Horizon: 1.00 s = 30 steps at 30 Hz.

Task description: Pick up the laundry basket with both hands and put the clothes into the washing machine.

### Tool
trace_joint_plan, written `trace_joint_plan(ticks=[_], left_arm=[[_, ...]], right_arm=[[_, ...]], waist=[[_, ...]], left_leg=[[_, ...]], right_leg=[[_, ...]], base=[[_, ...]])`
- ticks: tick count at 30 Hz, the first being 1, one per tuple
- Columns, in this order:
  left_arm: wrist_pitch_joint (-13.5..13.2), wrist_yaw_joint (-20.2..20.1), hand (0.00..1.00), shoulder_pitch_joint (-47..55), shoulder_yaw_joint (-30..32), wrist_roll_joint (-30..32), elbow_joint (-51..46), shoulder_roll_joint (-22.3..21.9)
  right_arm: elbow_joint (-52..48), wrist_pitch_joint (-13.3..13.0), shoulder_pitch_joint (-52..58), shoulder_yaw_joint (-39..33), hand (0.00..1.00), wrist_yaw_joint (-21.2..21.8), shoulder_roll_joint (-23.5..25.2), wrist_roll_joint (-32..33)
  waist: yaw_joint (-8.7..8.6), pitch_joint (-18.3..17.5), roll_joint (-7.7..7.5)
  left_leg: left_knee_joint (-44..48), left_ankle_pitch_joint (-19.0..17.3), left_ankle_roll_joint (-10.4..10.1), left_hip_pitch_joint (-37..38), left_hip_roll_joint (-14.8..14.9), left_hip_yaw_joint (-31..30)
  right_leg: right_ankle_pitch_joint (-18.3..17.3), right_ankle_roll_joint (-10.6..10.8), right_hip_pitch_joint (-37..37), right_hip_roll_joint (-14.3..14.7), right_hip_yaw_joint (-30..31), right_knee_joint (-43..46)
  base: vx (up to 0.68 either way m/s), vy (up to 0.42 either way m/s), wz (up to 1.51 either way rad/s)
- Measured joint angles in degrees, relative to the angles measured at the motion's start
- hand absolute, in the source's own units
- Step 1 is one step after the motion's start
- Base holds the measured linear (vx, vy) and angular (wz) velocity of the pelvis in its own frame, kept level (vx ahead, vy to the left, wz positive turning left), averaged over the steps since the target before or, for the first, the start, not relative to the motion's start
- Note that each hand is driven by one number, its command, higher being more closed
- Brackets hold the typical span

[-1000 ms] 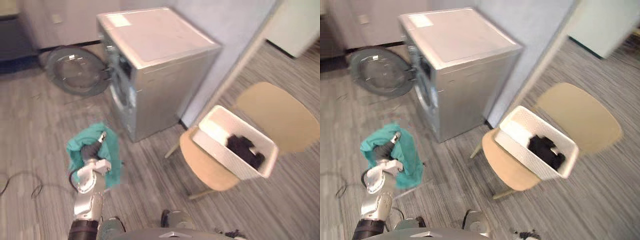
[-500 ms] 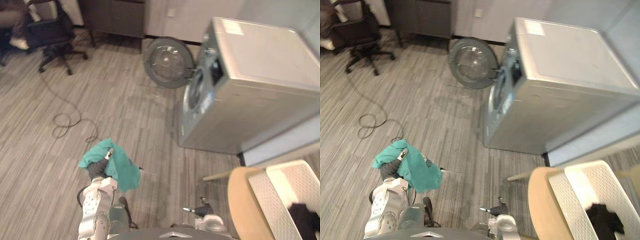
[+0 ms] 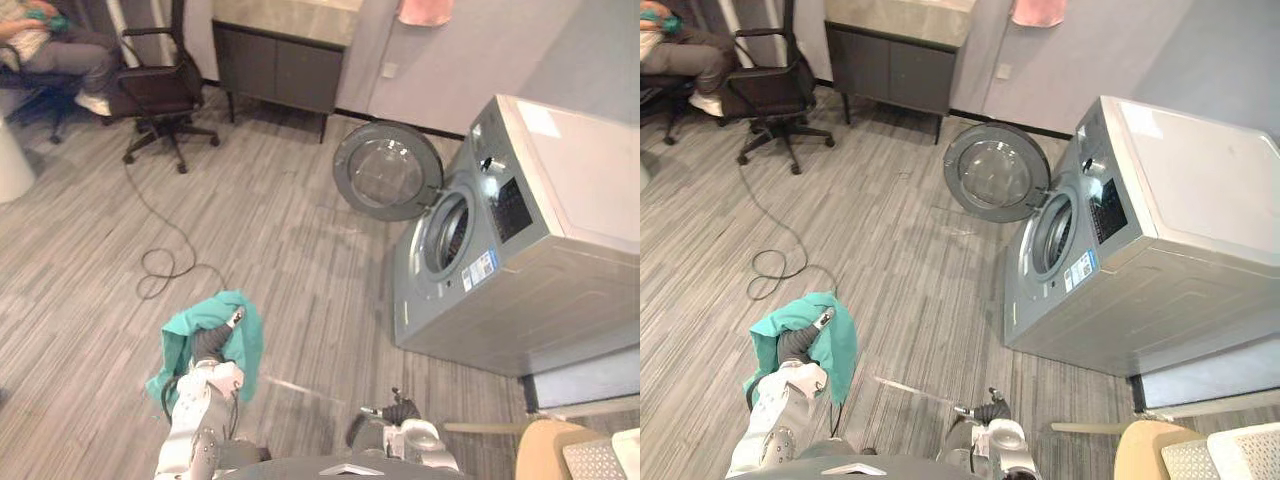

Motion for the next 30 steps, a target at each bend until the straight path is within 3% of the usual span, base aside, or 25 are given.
trace_joint_plan(ticks=[2, 3, 4, 5, 6, 7, 8, 10, 11, 12, 13, 15, 17, 19, 20, 22, 23, 24, 25, 26, 27, 28, 29, 30], left_arm=[[0.04, 0.04, 1.0, -2.56, 0.08, -0.09, 1.95, -0.23], [0.05, 0.04, 1.0, -3.36, 0.08, -0.06, 2.44, -0.24], [0.06, 0.03, 1.0, -4.7, 0.02, -0.03, 2.75, -0.24], [0.03, -0.06, 1.0, -5.55, -0.17, 0.0, 2.93, -0.26], [0.04, -0.07, 1.0, -5.62, -0.38, 0.0, 3.11, -0.26], [0.23, -0.09, 1.0, -6.08, -0.35, 0.0, 4.83, -1.78], [0.58, -0.08, 1.0, -6.03, -0.28, 0.0, 4.86, -2.3], [0.65, -0.13, 1.0, -5.7, -0.1, 0.02, 4.08, -4.68], [0.65, -0.07, 1.0, -5.52, -0.07, -0.34, 3.98, -4.76], [0.68, -0.25, 1.0, -4.59, -0.22, -0.86, 3.28, -4.86], [0.68, -0.24, 1.0, -2.77, -0.02, -1.38, 1.36, -5.16], [0.67, -0.12, 1.0, -1.33, 0.34, -1.63, 0.02, -5.38], [0.92, -0.09, 1.0, -0.33, 0.19, -1.72, 0.09, -5.3], [1.05, -0.14, 1.0, 1.19, 0.06, -1.67, 0.28, -5.18], [1.17, -0.22, 1.0, 1.86, 0.03, -1.61, 0.35, -5.12], [1.19, -0.62, 1.0, 2.45, 0.11, -1.08, 0.34, -5.08], [1.19, -0.72, 1.0, 2.56, 0.15, -0.29, 0.34, -5.08], [1.18, -0.73, 1.0, 2.59, 0.16, 0.04, 0.35, -5.09], [1.17, -0.82, 1.0, 2.68, -0.19, 0.01, 0.51, -5.08], [1.16, -1.0, 1.0, 2.83, -1.11, 0.04, 1.06, -5.02], [1.14, -1.26, 1.0, 3.08, -2.08, 0.03, 1.27, -4.86], [1.06, -1.94, 1.0, 2.69, -1.57, 0.02, 2.73, -4.46], [1.07, -2.12, 1.0, 1.46, -0.56, 0.01, 3.3, -4.01], [1.04, -2.24, 1.0, 1.62, 0.16, 0.02, 3.28, -4.01]], right_arm=[[0.05, 0.02, -1.22, -0.16, 0.0, 0.23, -0.6, 0.01], [0.11, 0.02, -1.57, -0.19, 0.0, 0.23, -0.73, -0.02], [0.12, 0.05, -1.88, -0.2, 0.0, 0.28, -0.8, 0.0], [0.15, 0.06, -1.51, -0.2, 0.0, 0.38, -0.64, -0.02], [0.14, 0.12, -1.01, -0.46, 0.0, 0.43, -0.46, -0.03], [-0.21, 0.13, -0.96, -1.74, 0.0, 0.76, -0.5, -0.06], [-0.53, 0.14, -0.85, -2.12, 0.0, 0.98, -0.92, -0.05], [-2.86, 0.4, 1.28, -2.69, 0.0, 1.09, -0.45, -0.01], [-3.26, 0.45, 2.03, -2.91, 0.0, 1.01, -0.33, 0.03], [-4.01, 0.68, 3.55, -2.59, 0.0, 0.99, -0.3, -0.03], [-4.4, 0.83, 4.65, -2.15, 0.0, 0.98, -0.29, -0.03], [-4.65, 1.42, 5.2, -2.25, 0.0, 0.78, -0.07, 0.11], [-4.44, 1.78, 5.39, -2.15, 0.0, 0.04, 0.02, 0.04], [-4.61, 1.72, 5.21, -0.16, 0.0, -0.85, -0.18, 0.07], [-4.73, 1.67, 4.93, 2.12, 0.0, -1.18, -0.57, 0.09], [-4.98, 1.42, 4.42, 3.96, 0.0, -1.22, -0.65, 0.23], [-4.89, 1.13, 4.39, 5.25, 0.0, -1.1, -0.27, 0.25], [-4.84, 1.03, 4.5, 5.77, 0.0, -1.09, 0.0, 0.22], [-5.0, 0.48, 4.44, 5.9, 0.0, -1.1, 0.18, 0.12], [-5.34, 0.16, 4.93, 5.91, 0.0, -1.12, -0.34, -0.01], [-5.47, 0.06, 5.13, 5.87, 0.0, -1.12, -0.59, -0.07], [-4.77, 0.1, 4.83, 6.3, 0.0, -1.08, 0.47, -0.44], [-4.12, 0.43, 4.7, 7.19, 0.0, -0.94, 2.0, -0.6], [-4.0, 0.48, 4.68, 8.12, 0.0, -0.84, 2.89, -0.59]], waist=[[-0.43, 0.87, 1.81], [-0.68, 1.03, 2.19], [-1.35, 0.92, 2.37], [-1.62, 0.57, 1.86], [-1.63, -0.22, 0.55], [-1.47, -0.07, 3.03], [-1.58, -0.12, 3.94], [-2.15, -0.01, 4.68], [-1.94, -0.02, 4.74], [-0.73, -0.29, 4.57], [0.94, -0.67, 4.71], [1.43, -0.78, 4.76], [2.3, -0.75, 4.61], [2.64, -0.58, 4.13], [2.73, -0.43, 3.82], [3.24, -0.37, 3.69], [4.21, -0.32, 3.57], [4.36, -0.29, 3.53], [3.86, -0.71, 4.26], [3.0, -1.84, 6.06], [2.92, -2.49, 7.16], [2.66, -3.49, 5.74], [3.07, -3.59, 2.69], [3.32, -3.88, 1.53]], left_leg=[[-2.46, -0.99, -1.9, 3.16, 0.48, 1.79], [-3.14, -1.46, -2.7, 4.06, 0.66, 2.04], [-4.12, -2.48, -4.43, 5.79, 0.76, 2.4], [-4.07, -3.83, -6.68, 8.06, -0.01, 2.4], [-3.59, -4.59, -7.89, 9.59, -0.69, 2.5], [1.15, -6.08, -9.96, 10.87, 1.31, 3.1], [6.11, -5.71, -10.41, 9.73, 3.07, 3.33], [34.81, -1.39, -5.33, 2.2, 13.17, 2.02], [42.07, 0.35, -3.48, 0.79, 15.74, 1.41], [54.18, 3.58, -0.62, -1.91, 20.37, 0.86], [63.02, 5.38, -0.11, -5.22, 24.05, 0.59], [68.86, 5.69, 0.07, -12.62, 26.31, -1.54], [67.62, 4.8, -0.01, -19.09, 26.51, -3.05], [56.63, 2.7, -0.62, -23.79, 24.19, -5.55], [42.95, 0.5, -1.78, -24.39, 20.23, -9.98], [28.91, -0.35, -2.94, -24.29, 14.53, -19.21], [21.18, 0.25, -4.35, -24.33, 11.08, -27.0], [18.71, 0.83, -5.13, -24.48, 9.99, -29.9], [15.19, 4.15, -6.14, -25.05, 9.07, -32.85], [12.25, 12.44, -5.45, -25.49, 9.51, -33.09], [13.08, 12.91, -8.03, -25.54, 10.31, -32.6], [14.89, 6.48, -10.26, -24.44, 10.43, -29.46], [14.41, 5.18, -8.64, -23.35, 10.02, -23.54], [13.81, 4.8, -8.01, -22.61, 10.36, -20.66]], right_leg=[[1.11, -0.74, -1.25, 6.28, -11.7, -19.32], [2.35, -0.95, -1.58, 8.5, -12.92, -24.51], [5.95, -2.26, -2.1, 12.56, -14.23, -33.79], [9.52, -4.91, -1.54, 15.4, -15.22, -39.77], [10.1, -6.75, -0.68, 16.02, -15.59, -41.61], [12.97, -14.07, 0.89, 17.16, -14.17, -40.48], [11.56, -14.12, 1.89, 17.75, -13.88, -39.94], [5.63, -11.15, 8.09, 19.48, -12.63, -36.47], [4.22, -10.61, 10.46, 20.51, -12.15, -36.28], [2.13, -9.83, 14.56, 22.75, -9.56, -36.4], [0.79, -9.57, 17.37, 24.29, -6.32, -36.62], [-0.27, -8.59, 20.44, 25.42, -1.56, -37.69], [-0.04, -7.53, 23.08, 25.82, 4.28, -40.2], [1.0, -6.01, 26.03, 25.61, 11.76, -42.99], [1.25, -5.63, 27.29, 24.98, 17.9, -43.59], [1.54, -4.68, 27.5, 23.98, 24.76, -43.16], [1.32, -2.14, 27.22, 23.1, 29.91, -42.46], [0.83, -0.8, 27.2, 22.62, 32.01, -42.15], [-0.55, 1.88, 27.54, 22.19, 35.58, -41.63], [-2.06, 4.45, 27.68, 22.51, 38.8, -40.92], [-2.83, 5.65, 27.7, 22.84, 40.8, -40.52], [-4.67, 7.66, 26.58, 20.7, 44.4, -38.97], [-4.35, 9.09, 23.63, 17.66, 47.19, -36.9], [-3.39, 10.2, 21.92, 16.62, 47.2, -36.34]], base=[[0.53, 0.024, -0.41], [0.57, -0.002, -0.24], [0.63, -0.019, -0.07], [0.66, -0.023, -0.03], [0.69, -0.019, -0.16], [0.51, 0.014, -0.23], [0.74, 0.025, -0.25], [0.74, -0.025, -0.08], [0.6, -0.098, -0.37], [0.54, -0.093, -1.05], [0.51, -0.071, -1.29], [0.48, 0.019, -1.44], [0.38, 0.082, -1.55], [0.41, 0.208, -1.91], [0.47, 0.303, -1.92], [0.36, 0.309, -2.17], [0.31, 0.331, -2.28], [0.46, 0.518, -2.35], [0.43, 0.562, -1.98], [0.36, 0.477, -1.88], [0.31, 0.552, -1.74], [0.24, 0.519, -1.77], [0.26, 0.6, -1.82], [0.12, 0.405, -2.02]])
